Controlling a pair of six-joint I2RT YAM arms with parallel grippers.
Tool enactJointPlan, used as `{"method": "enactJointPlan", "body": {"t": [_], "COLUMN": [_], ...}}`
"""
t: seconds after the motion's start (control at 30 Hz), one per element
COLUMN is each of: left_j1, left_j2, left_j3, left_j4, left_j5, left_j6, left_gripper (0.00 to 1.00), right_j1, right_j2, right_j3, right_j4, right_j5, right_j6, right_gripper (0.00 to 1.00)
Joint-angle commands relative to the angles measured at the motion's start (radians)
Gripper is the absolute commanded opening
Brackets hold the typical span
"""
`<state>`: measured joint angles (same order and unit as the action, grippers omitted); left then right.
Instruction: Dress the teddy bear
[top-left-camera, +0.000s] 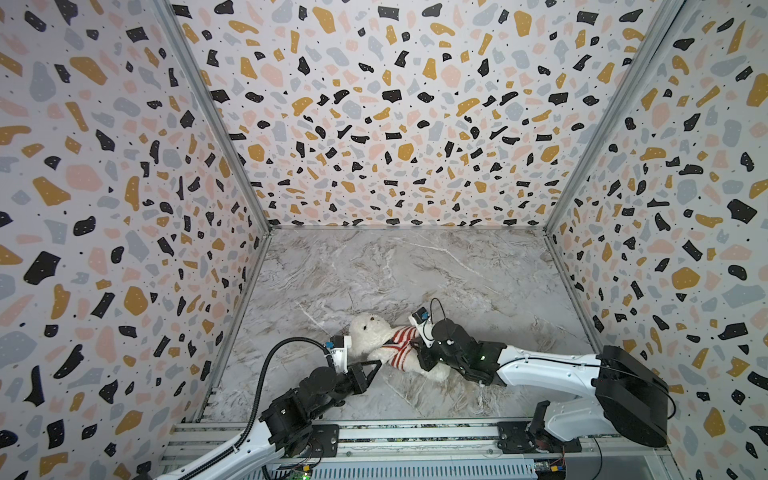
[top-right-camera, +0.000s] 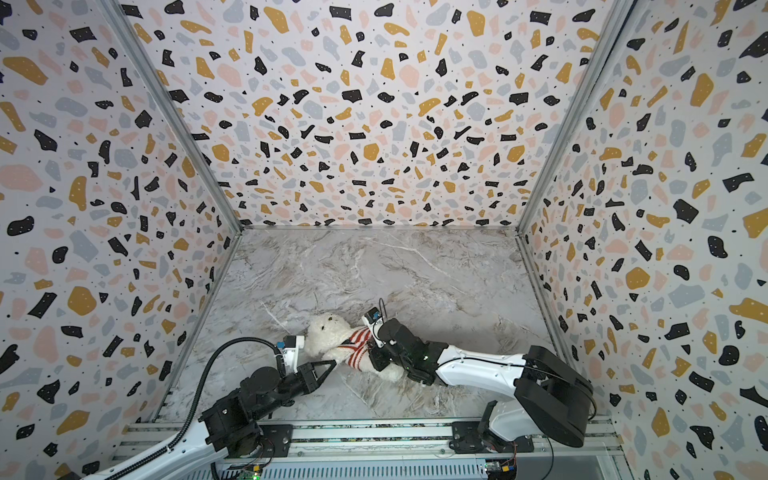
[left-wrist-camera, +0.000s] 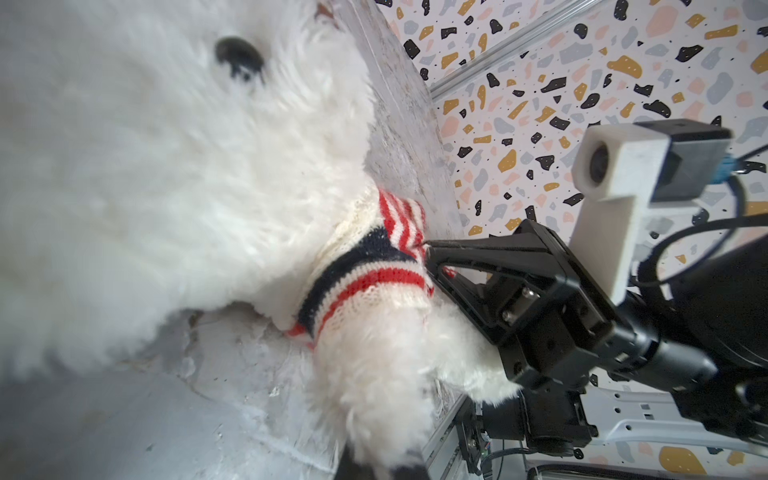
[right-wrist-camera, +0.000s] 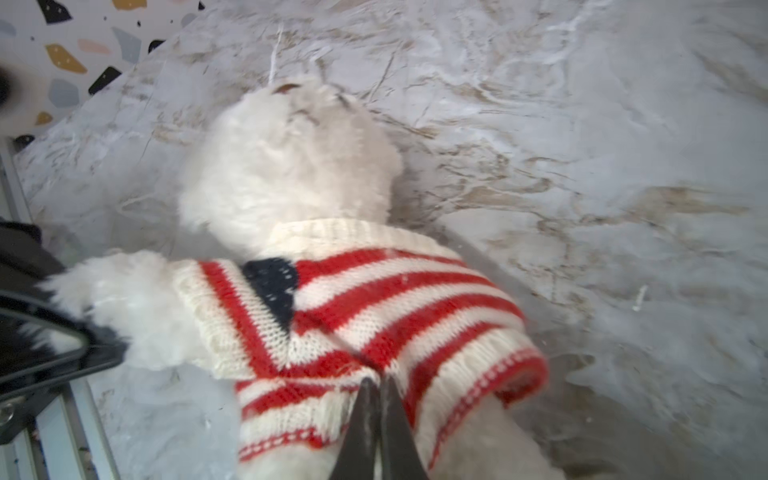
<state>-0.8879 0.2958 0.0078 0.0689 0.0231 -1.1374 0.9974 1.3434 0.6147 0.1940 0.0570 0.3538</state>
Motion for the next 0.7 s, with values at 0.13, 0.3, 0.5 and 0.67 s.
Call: {"method": "enactJointPlan", "body": {"t": [0.13,0.3,0.5,0.67], "left_j1": [0.001,0.001,0.001,0.001], "left_j2": [-0.076,-0.059,-0.021,0.001], "left_j3": [-0.136,-0.142,-0.139,-0.128], "left_j4": [-0.052,-0.028,0.000,-0.031], "left_j5": [-0.018,-0.018,-0.018,-0.042], "left_j6": [-0.005,-0.006,-0.001,0.011], "left_gripper": [0.00,0.00,0.00,0.00], "right_j1": [-0.086,-0.067,0.012,0.066], "right_j2": [-0.050,-0.057,-0.031,0.000], "right_j3": [-0.050,-0.042,-0.006,0.053], "right_j4": [-0.093,-0.054,0.043,0.010], "right_j5": [0.083,0.036,-0.116,-0.105], "right_j6": [0.025,-0.027,-0.150,-0.183], "right_gripper": [0.00,0.00,0.05,0.18]}}
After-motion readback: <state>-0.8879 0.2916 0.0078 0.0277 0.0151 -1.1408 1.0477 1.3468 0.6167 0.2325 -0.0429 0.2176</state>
